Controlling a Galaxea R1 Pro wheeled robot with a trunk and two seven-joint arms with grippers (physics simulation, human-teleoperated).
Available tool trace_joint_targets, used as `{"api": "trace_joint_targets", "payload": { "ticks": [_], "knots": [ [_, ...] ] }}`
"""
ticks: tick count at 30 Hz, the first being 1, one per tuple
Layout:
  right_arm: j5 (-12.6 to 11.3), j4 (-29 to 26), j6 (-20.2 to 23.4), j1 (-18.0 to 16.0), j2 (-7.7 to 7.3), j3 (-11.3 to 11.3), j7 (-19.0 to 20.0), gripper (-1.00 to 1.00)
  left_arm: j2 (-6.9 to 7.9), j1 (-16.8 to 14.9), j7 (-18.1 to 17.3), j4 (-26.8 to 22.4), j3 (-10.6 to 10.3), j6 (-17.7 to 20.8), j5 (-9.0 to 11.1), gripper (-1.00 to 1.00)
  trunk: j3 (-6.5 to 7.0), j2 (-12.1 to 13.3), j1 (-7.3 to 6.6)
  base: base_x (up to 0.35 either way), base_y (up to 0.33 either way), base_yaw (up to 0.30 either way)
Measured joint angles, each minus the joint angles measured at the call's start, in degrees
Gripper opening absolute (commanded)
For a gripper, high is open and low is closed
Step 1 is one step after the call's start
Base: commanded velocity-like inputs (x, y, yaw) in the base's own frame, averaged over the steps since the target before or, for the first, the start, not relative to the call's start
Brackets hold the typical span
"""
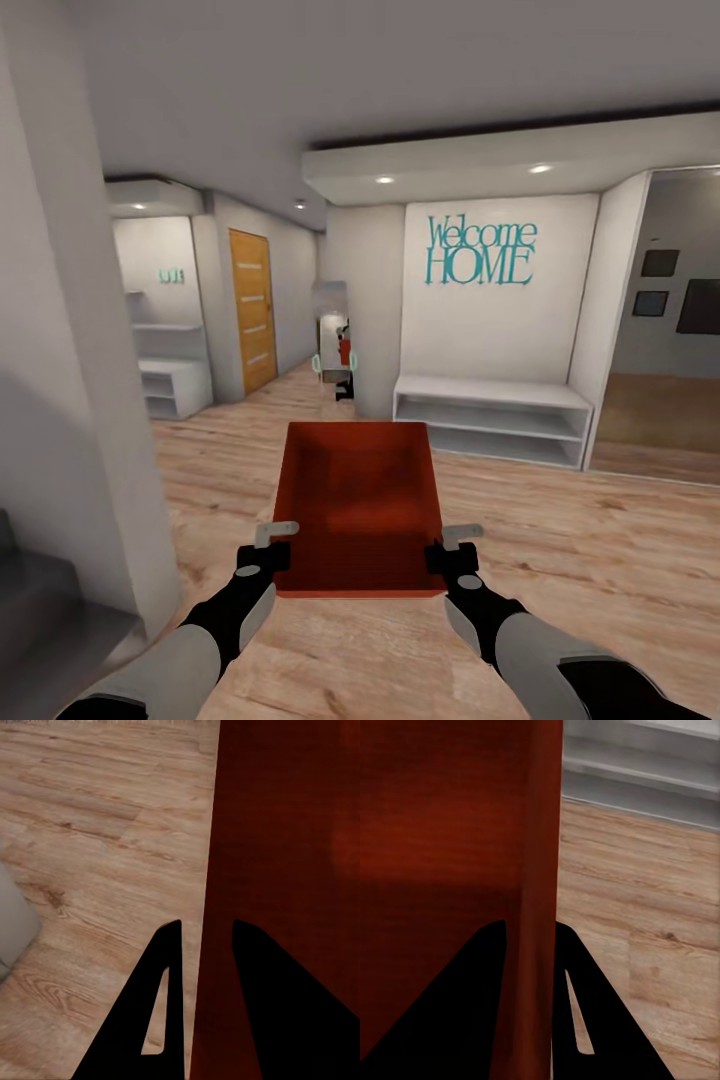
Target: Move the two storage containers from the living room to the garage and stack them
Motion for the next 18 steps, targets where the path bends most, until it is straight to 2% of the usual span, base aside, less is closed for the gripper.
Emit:
{"api": "trace_joint_targets", "payload": {
  "ticks": [18],
  "knots": [
    [0.0, 0.0, 0.0, 0.0, 0.04, 0.0, 0.0, -1.00, 0.04, 0.0, 0.0, -0.1, 0.0, 0.1, 0.0, -1.00, 0.00, 0.0, 0.00, 0.322, 0.000, 0.000]
  ]
}}
